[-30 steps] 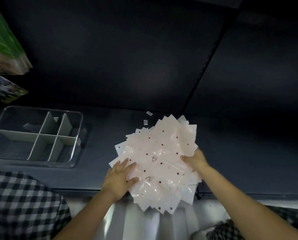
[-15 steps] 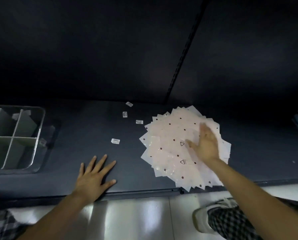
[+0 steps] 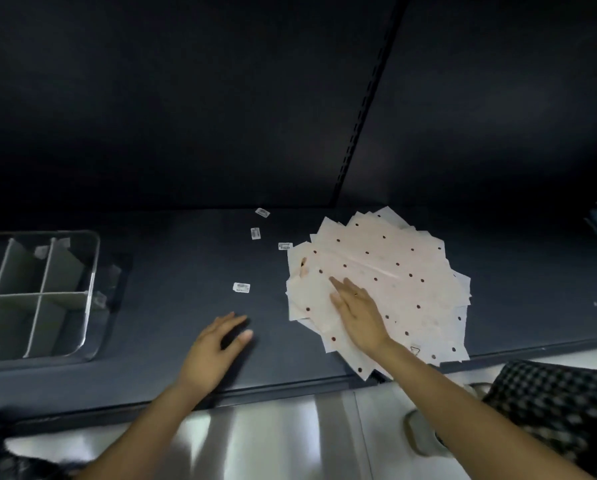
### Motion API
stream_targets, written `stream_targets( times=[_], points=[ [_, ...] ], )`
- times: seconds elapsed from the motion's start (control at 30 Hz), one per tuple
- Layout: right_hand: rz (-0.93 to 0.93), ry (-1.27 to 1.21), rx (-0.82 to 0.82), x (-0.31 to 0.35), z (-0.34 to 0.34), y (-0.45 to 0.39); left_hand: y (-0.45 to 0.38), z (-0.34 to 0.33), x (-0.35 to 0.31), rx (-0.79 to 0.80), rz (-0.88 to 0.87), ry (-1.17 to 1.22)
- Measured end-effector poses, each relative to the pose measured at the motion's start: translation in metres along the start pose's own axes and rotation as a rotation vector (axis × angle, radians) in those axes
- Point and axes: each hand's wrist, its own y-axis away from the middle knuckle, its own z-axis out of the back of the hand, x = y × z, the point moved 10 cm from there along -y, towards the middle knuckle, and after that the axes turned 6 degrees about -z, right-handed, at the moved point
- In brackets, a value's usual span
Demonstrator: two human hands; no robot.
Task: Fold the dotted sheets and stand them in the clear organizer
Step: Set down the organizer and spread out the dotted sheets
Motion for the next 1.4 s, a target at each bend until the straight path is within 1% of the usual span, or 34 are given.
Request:
stream_targets(
  times=[0.03,0.1,0.17,0.23,0.37,0.43,0.5,0.57,0.63,0.7,0.77,0.8,0.83,0.87,0.93,0.97,1.03,1.13,1.17,1.23,1.3,1.33,1.37,1.4],
  points=[
    [0.046,0.015,0.048,0.016,-0.013,0.004,0.000,0.001,-0.007,-0.026,0.027,0.158],
    [0.132,0.041,0.138,0.046,-0.041,0.014,0.003,-0.003,-0.015,-0.024,0.119,0.424],
    [0.181,0.051,0.202,0.068,-0.068,0.026,0.008,-0.007,-0.011,0.001,0.231,0.624],
    [0.220,0.081,0.260,0.082,-0.091,0.037,0.015,-0.003,-0.005,0.010,0.289,0.652],
    [0.257,0.169,0.382,0.087,-0.123,0.056,0.027,0.016,0.014,-0.037,0.289,0.592],
    [0.250,0.161,0.383,0.084,-0.122,0.059,0.033,0.022,0.023,-0.071,0.302,0.612],
    [0.228,0.173,0.281,0.078,-0.108,0.056,0.040,0.038,0.039,-0.219,0.347,0.616],
    [0.185,0.272,0.172,0.064,-0.094,0.050,0.052,0.064,0.060,-0.412,0.381,0.499],
    [0.153,0.412,0.170,0.050,-0.093,0.048,0.067,0.090,0.081,-0.594,0.438,0.437],
    [0.139,0.504,0.199,0.038,-0.100,0.048,0.085,0.107,0.102,-0.750,0.525,0.520],
    [0.137,0.534,0.204,0.035,-0.105,0.046,0.093,0.110,0.119,-0.816,0.600,0.730],
    [0.142,0.550,0.198,0.035,-0.106,0.044,0.093,0.109,0.125,-0.807,0.618,0.811],
    [0.148,0.570,0.187,0.036,-0.105,0.041,0.092,0.109,0.127,-0.779,0.615,0.824],
    [0.153,0.586,0.174,0.036,-0.104,0.037,0.089,0.110,0.125,-0.720,0.602,0.755],
    [0.162,0.599,0.144,0.036,-0.094,0.030,0.083,0.111,0.117,-0.590,0.566,0.512],
    [0.165,0.598,0.123,0.035,-0.087,0.026,0.081,0.111,0.110,-0.545,0.549,0.370],
    [0.145,0.608,0.084,0.028,-0.070,0.019,0.079,0.114,0.092,-0.506,0.497,0.093],
    [0.068,0.685,0.073,0.004,-0.042,0.011,0.072,0.116,0.055,-0.465,0.302,-0.388],
    [0.033,0.712,0.070,-0.007,-0.031,0.009,0.068,0.111,0.043,-0.423,0.218,-0.549],
    [-0.053,0.717,0.044,-0.027,-0.008,0.003,0.059,0.093,0.032,-0.276,0.098,-0.804],
    [-0.152,0.644,-0.011,-0.037,0.012,-0.003,0.053,0.072,0.031,-0.108,0.022,-0.990],
    [-0.180,0.586,-0.054,-0.036,0.018,-0.007,0.051,0.061,0.032,-0.033,-0.011,-1.037],
    [-0.181,0.529,-0.093,-0.032,0.020,-0.010,0.049,0.050,0.037,0.042,-0.030,-1.040],
    [-0.165,0.488,-0.105,-0.025,0.016,-0.012,0.049,0.041,0.046,0.110,-0.011,-0.982]
  ],
)
